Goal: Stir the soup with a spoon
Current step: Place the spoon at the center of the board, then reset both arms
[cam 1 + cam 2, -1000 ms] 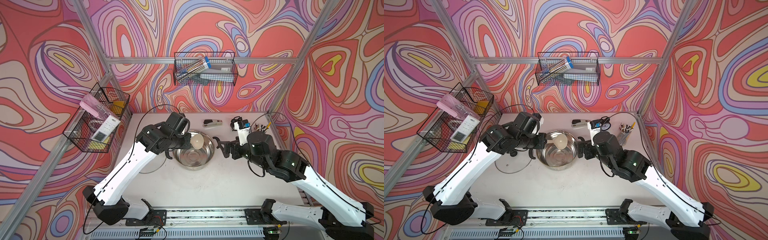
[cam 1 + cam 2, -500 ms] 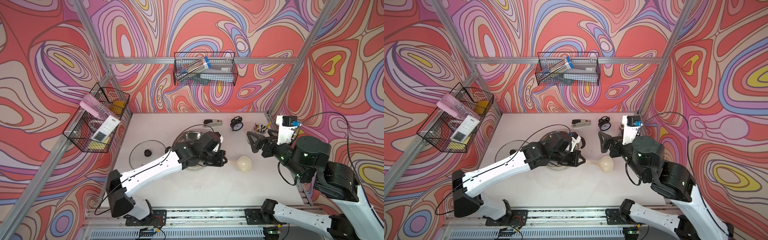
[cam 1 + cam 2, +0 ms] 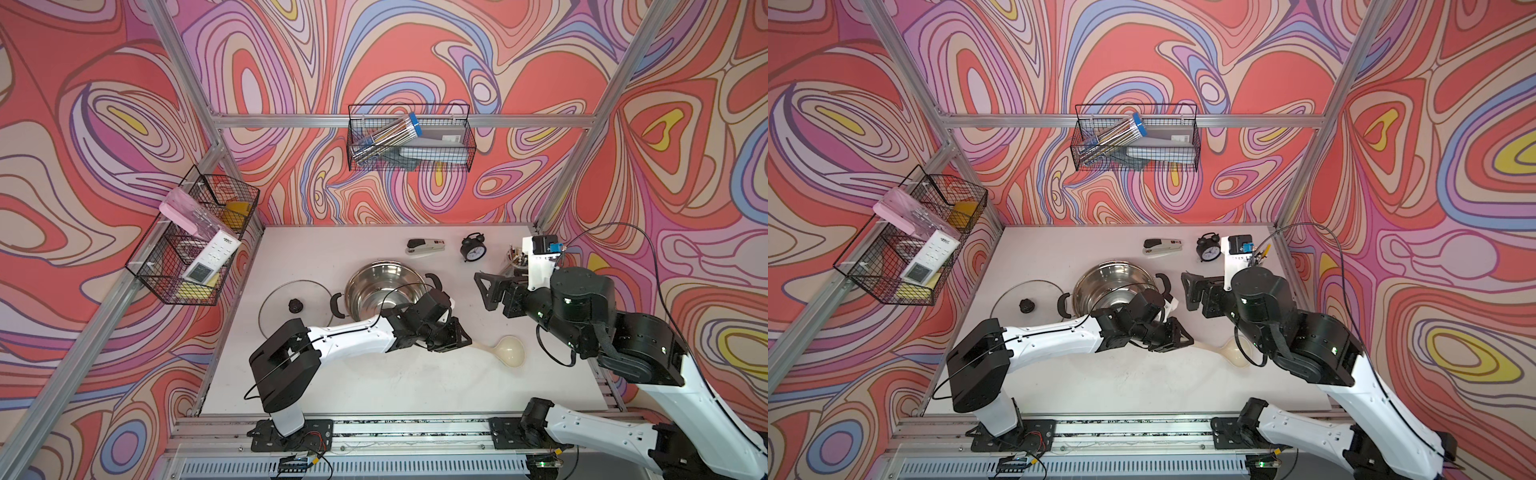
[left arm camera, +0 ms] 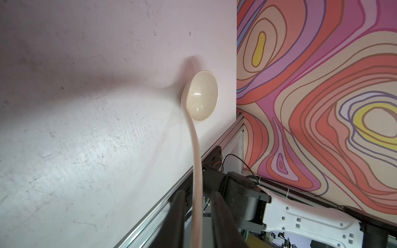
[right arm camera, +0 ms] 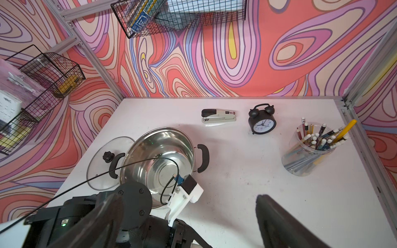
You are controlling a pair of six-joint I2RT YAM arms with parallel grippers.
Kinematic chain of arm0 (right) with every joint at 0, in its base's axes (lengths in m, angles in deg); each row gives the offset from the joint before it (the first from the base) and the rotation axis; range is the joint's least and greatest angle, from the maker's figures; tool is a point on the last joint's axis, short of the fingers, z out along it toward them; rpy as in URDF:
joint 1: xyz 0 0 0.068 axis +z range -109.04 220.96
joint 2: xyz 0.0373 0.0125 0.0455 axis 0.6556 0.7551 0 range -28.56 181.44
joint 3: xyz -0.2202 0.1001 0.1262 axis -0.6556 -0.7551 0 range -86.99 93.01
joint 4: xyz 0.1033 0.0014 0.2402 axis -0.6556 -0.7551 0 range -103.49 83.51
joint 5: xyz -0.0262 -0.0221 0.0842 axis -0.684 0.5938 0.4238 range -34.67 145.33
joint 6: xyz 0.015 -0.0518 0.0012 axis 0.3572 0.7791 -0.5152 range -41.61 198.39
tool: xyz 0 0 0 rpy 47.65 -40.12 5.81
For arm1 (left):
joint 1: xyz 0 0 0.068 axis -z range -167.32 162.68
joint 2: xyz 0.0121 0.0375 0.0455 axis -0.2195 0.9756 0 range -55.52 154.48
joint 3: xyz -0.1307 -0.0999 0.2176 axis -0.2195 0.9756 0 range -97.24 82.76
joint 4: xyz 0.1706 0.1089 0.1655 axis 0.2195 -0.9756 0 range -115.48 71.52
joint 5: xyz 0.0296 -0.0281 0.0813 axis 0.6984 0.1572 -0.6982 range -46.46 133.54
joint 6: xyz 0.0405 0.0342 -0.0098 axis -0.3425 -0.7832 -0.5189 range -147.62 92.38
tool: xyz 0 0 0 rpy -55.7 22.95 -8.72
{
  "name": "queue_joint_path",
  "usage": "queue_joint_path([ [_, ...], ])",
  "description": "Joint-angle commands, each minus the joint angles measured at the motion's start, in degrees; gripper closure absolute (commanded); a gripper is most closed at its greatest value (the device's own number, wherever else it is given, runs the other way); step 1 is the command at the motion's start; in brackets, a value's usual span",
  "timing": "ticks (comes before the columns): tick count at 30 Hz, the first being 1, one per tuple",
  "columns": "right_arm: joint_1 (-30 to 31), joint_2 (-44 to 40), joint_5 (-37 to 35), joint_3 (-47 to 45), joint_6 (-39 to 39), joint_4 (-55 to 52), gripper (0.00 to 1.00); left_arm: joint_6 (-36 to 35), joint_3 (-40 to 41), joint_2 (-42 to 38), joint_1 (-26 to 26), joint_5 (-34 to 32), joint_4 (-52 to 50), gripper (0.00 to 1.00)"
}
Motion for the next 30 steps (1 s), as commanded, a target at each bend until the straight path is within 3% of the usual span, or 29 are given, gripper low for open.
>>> queue_joint_path([
  [1,0.28,0.41,1.14,-1.71,-0.55,1.41,0.02,-0.5,0.6,-5.71,0.17,-2.23,-5.88,0.38],
  [5,0.22,1.58,1.97,-3.51,0.49,4.44,0.02,-2.04,3.56,-13.26,-0.05,-7.77,-16.77,0.25],
  [12,0.25,4.4,1.31,-8.1,3.19,11.33,0.02,-2.94,11.54,-29.63,-3.05,-16.82,-29.77,0.2],
  [16,0.27,4.32,-1.76,-14.18,5.21,19.7,0.02,-9.31,8.68,-38.91,-5.25,-31.38,-40.89,0.11],
  [18,0.22,3.63,-4.68,-19.43,6.93,26.57,0.02,-15.84,4.68,-41.84,-5.44,-41.76,-46.21,0.02],
  [21,0.06,0.73,-12.78,-28.27,10.1,37.8,0.02,-34.28,-0.04,-44.08,-5.44,-49.7,-46.3,0.01],
  [23,-1.52,-1.0,-13.76,-35.23,17.29,46.87,0.02,-39.54,-1.05,-44.98,-5.53,-58.26,-46.17,0.03],
  [25,-5.66,-1.12,-11.83,-40.63,19.64,52.52,0.02,-43.53,-0.57,-46.7,-5.66,-67.01,-43.52,0.01],
  [27,-13.58,0.2,-9.21,-44.25,14.86,53.75,0.02,-53.69,3.82,-47.93,-8.31,-68.91,-34.57,0.01],
  [30,-25.65,2.71,-2.8,-51.68,13.47,62.71,0.02,-59.65,13.53,-48.87,-17.54,-66.43,-24.11,0.01],
])
